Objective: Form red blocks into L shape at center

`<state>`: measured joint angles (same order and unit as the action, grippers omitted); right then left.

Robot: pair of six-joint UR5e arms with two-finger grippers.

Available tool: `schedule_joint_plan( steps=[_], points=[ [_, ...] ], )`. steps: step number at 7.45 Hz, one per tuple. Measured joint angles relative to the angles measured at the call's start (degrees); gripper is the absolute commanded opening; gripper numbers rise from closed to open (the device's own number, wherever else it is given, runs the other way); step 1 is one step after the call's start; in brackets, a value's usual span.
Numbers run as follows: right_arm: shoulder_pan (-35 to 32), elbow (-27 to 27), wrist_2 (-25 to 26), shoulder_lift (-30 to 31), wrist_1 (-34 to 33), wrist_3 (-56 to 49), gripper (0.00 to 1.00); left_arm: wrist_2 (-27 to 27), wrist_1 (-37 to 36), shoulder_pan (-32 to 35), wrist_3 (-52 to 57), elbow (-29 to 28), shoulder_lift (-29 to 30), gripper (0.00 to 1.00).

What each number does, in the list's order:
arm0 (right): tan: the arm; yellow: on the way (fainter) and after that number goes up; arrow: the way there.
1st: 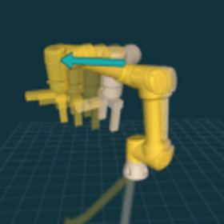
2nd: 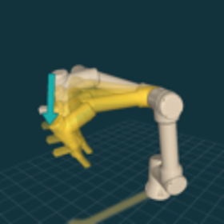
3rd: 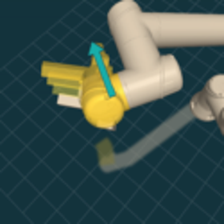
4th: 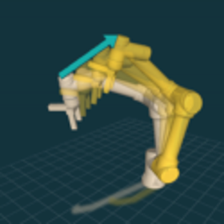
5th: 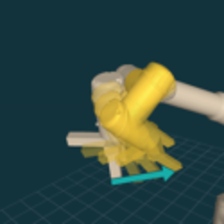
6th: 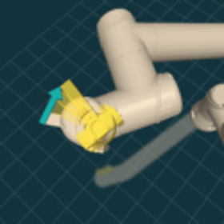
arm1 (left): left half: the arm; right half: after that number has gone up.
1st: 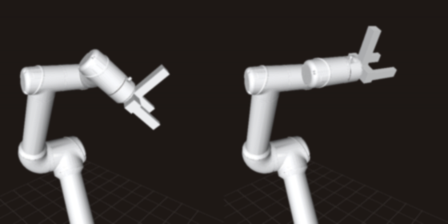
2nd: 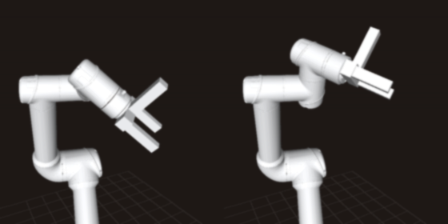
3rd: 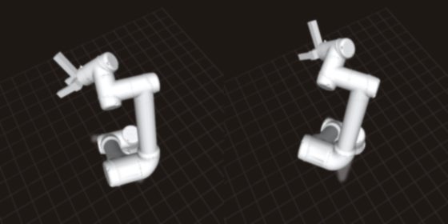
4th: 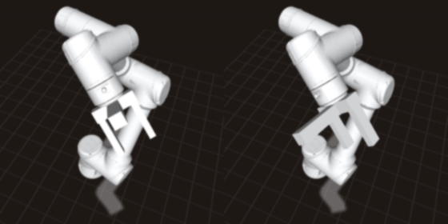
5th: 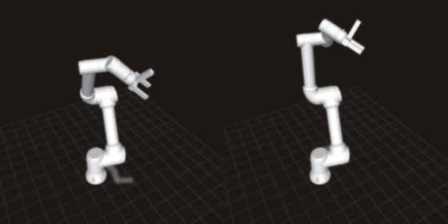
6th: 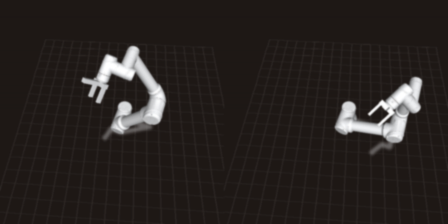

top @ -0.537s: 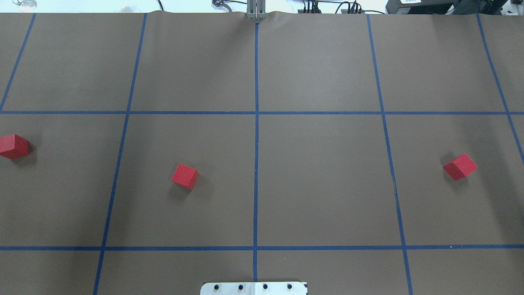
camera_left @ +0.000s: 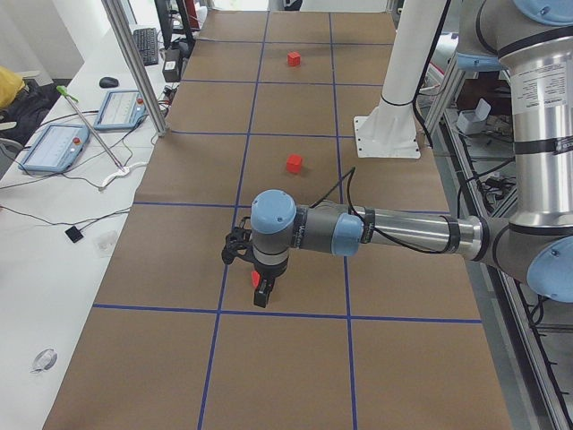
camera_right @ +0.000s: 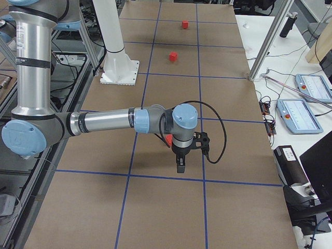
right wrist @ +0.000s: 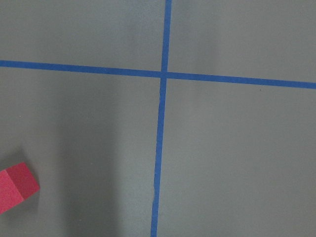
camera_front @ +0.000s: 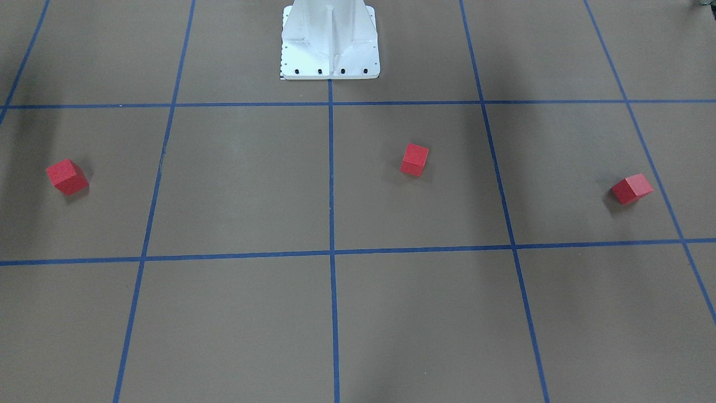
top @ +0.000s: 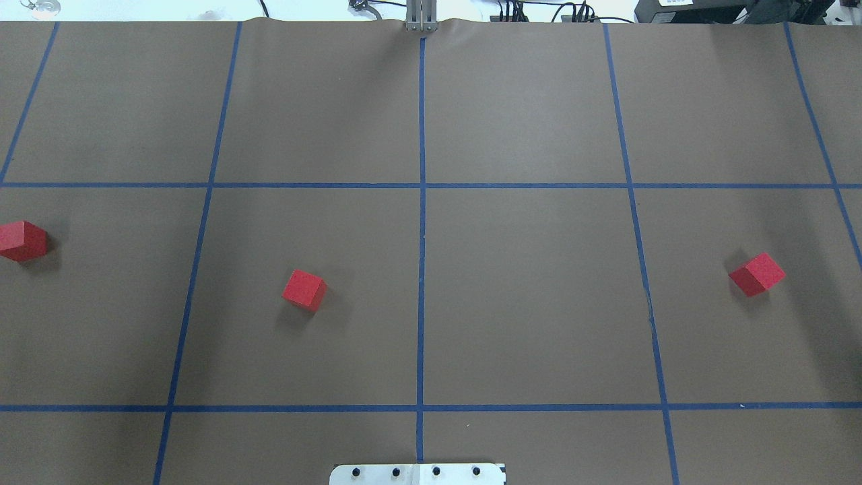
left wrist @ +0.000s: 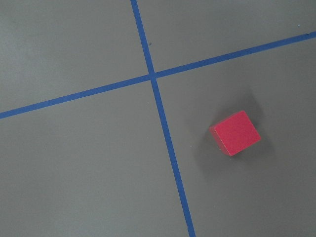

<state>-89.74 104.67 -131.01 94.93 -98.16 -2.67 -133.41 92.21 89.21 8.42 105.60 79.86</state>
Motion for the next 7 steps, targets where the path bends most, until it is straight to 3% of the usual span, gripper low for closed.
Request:
schedule_joint_plan(
  steps=[3, 7],
  points=[
    [0.0, 1.0, 0.1, -2.3, 1.2, 0.3, 1.0, -0.1, 0.1, 0.0, -0.5, 0.2, 1.6, 1.0],
    [0.0, -0.2, 0.0, -2.8, 8.5, 0.2, 1.0, -0.3, 0.6, 0.0, -0.4, -0.3, 2.8, 1.0]
  ],
)
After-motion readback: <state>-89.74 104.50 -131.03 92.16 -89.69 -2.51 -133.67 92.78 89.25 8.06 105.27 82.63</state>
